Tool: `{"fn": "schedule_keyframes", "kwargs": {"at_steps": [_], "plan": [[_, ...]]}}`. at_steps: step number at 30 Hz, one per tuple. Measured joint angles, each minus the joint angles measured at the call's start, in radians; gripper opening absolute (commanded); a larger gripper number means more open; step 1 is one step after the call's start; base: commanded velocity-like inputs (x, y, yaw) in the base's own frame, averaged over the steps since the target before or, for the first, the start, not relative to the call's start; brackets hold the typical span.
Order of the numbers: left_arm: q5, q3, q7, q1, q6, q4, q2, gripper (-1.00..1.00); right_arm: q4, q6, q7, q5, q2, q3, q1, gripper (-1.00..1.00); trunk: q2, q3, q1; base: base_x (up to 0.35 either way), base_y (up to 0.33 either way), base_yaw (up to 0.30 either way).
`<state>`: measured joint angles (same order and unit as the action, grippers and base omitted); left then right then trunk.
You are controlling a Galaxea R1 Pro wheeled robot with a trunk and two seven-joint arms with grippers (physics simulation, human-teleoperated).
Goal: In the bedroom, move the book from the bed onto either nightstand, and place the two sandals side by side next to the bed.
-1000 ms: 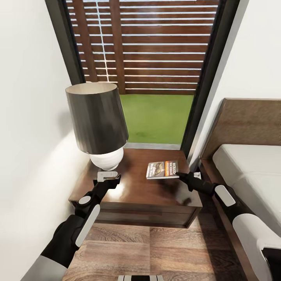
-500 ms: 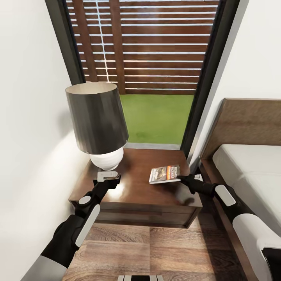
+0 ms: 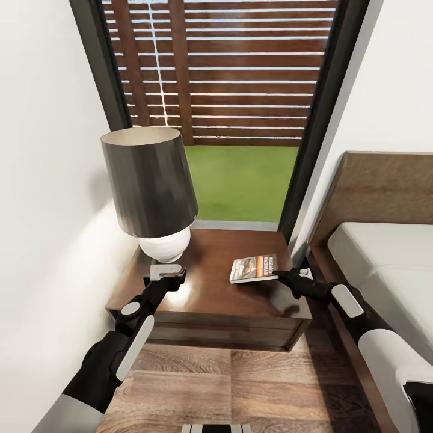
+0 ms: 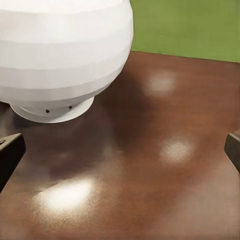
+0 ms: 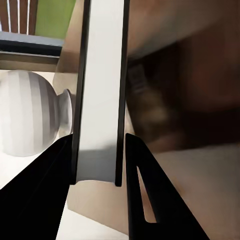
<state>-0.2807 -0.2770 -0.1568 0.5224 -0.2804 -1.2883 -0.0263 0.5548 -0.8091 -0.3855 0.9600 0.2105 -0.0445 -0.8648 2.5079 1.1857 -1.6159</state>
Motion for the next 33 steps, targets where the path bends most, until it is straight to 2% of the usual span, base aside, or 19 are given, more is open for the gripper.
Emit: {"fn": "schedule_keyframes", "kwargs": {"at_steps": [1,2,3,19,24,33], "plan": [[0.0,0.0,0.0,0.0,0.0,0.0,0.0,1.0,0.0,0.0,0.0,0.0,0.0,0.0,0.0,-1.0,0.0,0.0,0.0,0.0,0.0,0.0],[0.0,0.0,0.001,0.0,0.0,0.0,0.0,1.0,0.0,0.0,0.0,0.0,0.0,0.0,0.0,1.0,0.0,0.0,0.0,0.0,0.0,0.0],[0.0,0.0,0.001,0.0,0.0,0.0,0.0,1.0,-0.001,0.004,0.001,-0.017,0.0,0.001,0.0,1.0,0.0,0.0,0.0,0.0,0.0,0.0],[0.0,0.0,0.001,0.0,0.0,0.0,0.0,1.0,0.007,0.003,0.001,-0.017,0.0,0.003,0.0,1.0,0.0,0.0,0.0,-0.001,0.0,0.0],[0.0,0.0,0.001,0.0,0.0,-0.001,0.0,1.0,0.011,0.003,0.001,-0.017,0.0,0.003,0.0,1.0,0.0,0.0,0.0,-0.17,0.0,0.0],[0.0,0.0,0.001,0.0,0.0,-0.002,0.0,1.0,0.011,0.003,0.001,-0.017,0.0,0.003,0.0,1.0,0.0,0.0,0.0,-0.027,0.0,0.0]]}}
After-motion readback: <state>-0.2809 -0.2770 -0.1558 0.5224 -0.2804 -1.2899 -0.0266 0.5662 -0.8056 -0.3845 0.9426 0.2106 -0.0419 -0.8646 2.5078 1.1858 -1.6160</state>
